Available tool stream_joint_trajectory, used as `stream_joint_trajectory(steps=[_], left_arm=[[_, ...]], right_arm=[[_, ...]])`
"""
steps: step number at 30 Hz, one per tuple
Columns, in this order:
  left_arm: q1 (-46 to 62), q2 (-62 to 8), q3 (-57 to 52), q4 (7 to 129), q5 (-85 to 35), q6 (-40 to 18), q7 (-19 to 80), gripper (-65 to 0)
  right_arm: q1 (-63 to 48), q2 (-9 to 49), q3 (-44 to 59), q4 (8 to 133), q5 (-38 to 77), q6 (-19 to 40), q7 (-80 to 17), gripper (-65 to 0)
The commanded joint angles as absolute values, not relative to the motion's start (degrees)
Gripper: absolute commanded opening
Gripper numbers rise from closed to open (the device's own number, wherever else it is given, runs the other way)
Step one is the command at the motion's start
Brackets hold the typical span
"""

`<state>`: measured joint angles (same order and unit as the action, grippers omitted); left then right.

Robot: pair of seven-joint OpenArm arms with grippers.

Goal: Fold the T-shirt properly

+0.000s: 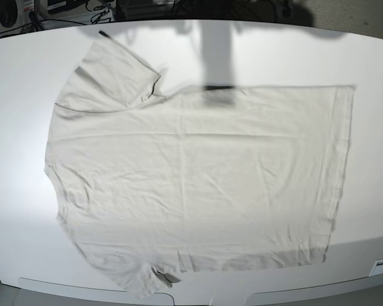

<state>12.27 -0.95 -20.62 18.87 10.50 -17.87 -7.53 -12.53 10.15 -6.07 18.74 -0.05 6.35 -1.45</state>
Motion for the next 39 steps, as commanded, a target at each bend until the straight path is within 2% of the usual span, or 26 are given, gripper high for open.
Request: stream_joint_trajectory(steps=[1,13,20,29,39], left_arm=[[12.97,-1.02,-20.73,19.11,10.50,-18.17,-8.16,-51.9],[14.66,-1.15,-20.73,19.77,10.50,-18.17,-9.06,-51.9],[19.35,-1.13,-20.73,26.39,10.50,-18.22,-9.74,-51.9],[27.86,-1.13,-20.73,38.92,10.46,-22.39,-8.56,-51.9],[39.44,-1.15,-20.73,59.90,8.29,-25.82,-2.15,-51.9]], right_arm=[[-13.13,10.68,-6.02,18.90,-0.05,6.46,-1.26,-47.7],[-15.27,12.10,-6.02,19.00,-0.08,6.57,0.95,-47.7],[-19.66,13.34,-6.02,21.12,-0.08,6.61,6.09,-47.7],[-28.99,15.29,-6.02,33.82,-0.05,6.68,4.25,-47.7],[-42.63,21.63,-6.02,53.91,5.10,7.25,0.80,-47.7]])
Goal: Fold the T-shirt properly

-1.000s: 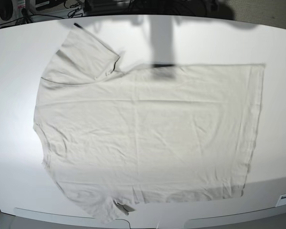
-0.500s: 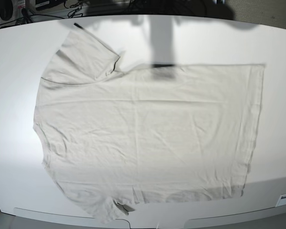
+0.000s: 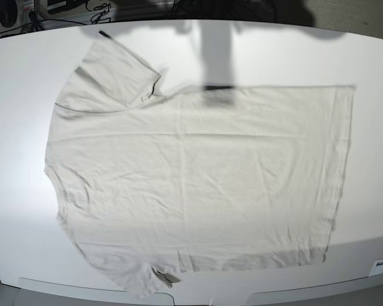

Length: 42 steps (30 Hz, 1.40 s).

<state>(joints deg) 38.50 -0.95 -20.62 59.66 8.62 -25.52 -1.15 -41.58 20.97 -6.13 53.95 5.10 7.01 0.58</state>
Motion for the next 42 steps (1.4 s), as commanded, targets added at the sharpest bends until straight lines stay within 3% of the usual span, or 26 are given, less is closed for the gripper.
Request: stream_joint_trajectory(steps=[1,9,16,23,25,28,33,42], left_arm=[[40.84,-1.15,-20.73,62.39,8.29,-26.55,-2.13,-51.9],[50.74,-2.61,-20.73,83.92,8.05,-27.68,0.14,-51.9],[56.75,-10.13,-20.73,100.55,4.43,-28.34,4.10,-51.9],[56.93,-17.93,-20.73,111.63,4.49,-28.29,7.46,-51.9],[56.23,-20.25,-20.73,113.56,4.89,-28.27,7.22,-51.8],[52.88,-23.20,-20.73,114.02,9.67,-28.29,5.10,-45.9],[45.67,-24.49,-20.34,113.99,16.95,-28.36,3.18,-38.6],[38.74,-31.24,-11.11,113.40,29.47,-31.57,3.18,-38.4]], right_arm=[[-44.10,22.63,-6.02,56.12,5.76,8.05,0.34,-47.7],[-56.01,30.50,-6.02,75.81,9.21,9.23,-6.11,-47.7],[-65.17,37.54,-5.61,92.47,8.71,9.02,-7.31,-47.7],[-65.84,40.51,1.10,105.21,7.53,9.04,-15.64,-47.7],[-65.71,40.91,3.62,107.79,7.46,9.06,-15.68,-47.7],[-65.19,42.15,7.20,110.50,7.49,9.19,-15.62,-47.7],[-63.29,47.03,8.51,111.37,4.49,14.22,-15.73,-47.6],[-58.59,48.73,8.51,111.37,4.69,14.44,-18.06,-47.6]])
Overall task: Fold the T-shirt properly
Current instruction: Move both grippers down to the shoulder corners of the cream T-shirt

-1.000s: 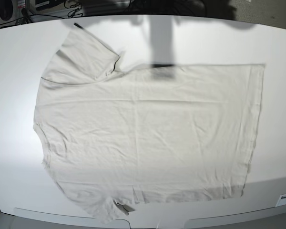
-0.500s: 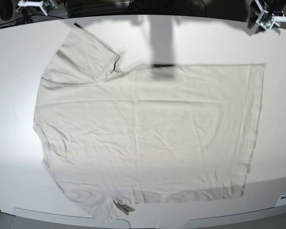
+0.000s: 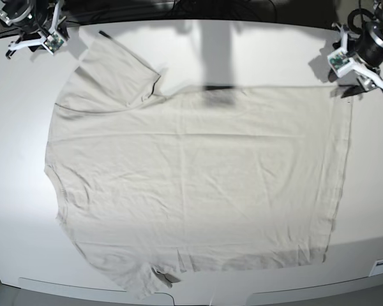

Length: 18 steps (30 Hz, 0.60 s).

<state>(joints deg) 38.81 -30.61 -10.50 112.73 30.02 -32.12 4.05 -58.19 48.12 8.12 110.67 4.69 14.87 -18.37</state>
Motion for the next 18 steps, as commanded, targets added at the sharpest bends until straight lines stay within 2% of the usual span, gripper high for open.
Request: stream_joint_trajectory(steps=[1,6,12,18], left_arm=[[37.98,-32.16,-9.63,112.64,30.76,-31.57,3.20,-38.4],[32.01,-35.68,-4.19,103.72,31.94,-31.55,3.18,-38.4],[25.26,-38.83,1.69,93.89,31.92,-31.53,2.76,-38.4],[20.73,-40.05,5.85,86.98,31.94,-31.51,2.31,-38.4]], right_arm=[[-58.39,48.69,8.51,111.39,4.67,14.39,-18.11,-47.6],[-58.08,47.77,8.51,111.37,4.47,12.97,-18.48,-47.6],[-57.93,44.10,8.58,111.37,1.78,6.48,-18.48,-47.6],[-57.93,42.81,8.58,111.37,-0.08,5.28,-18.57,-47.6]])
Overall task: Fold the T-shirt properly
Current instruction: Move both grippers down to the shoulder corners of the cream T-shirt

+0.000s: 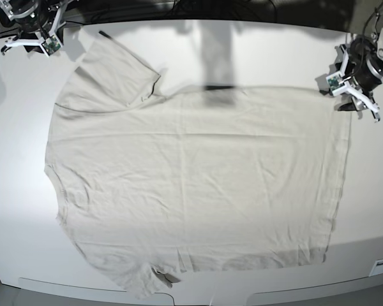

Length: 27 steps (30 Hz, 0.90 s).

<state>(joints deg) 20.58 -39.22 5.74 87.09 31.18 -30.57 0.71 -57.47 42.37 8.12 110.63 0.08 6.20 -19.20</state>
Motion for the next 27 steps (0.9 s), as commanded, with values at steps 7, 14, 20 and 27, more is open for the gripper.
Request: stream_joint_trajectory(steps=[7,14,20,27], left_arm=[[20.01,-40.07,5.85,84.03,31.94,-31.55,1.50,-51.5],[20.03,-40.03,5.85,83.59,31.92,-37.32,0.80,-65.0],[20.14,-40.01,5.85,83.61,26.28,-37.98,-0.05,-65.0],[20.16,-40.01,5.85,83.61,20.91,-38.00,0.47,-65.0]], right_arm=[[-57.93,42.54,8.58,111.37,-0.08,5.08,-18.48,-47.6],[-57.93,42.57,8.58,111.37,-0.10,5.08,-17.39,-47.6],[-56.93,43.22,8.56,111.33,-10.24,7.92,-13.96,-42.2],[-51.96,49.15,5.85,111.09,-14.85,12.10,-13.91,-32.4]])
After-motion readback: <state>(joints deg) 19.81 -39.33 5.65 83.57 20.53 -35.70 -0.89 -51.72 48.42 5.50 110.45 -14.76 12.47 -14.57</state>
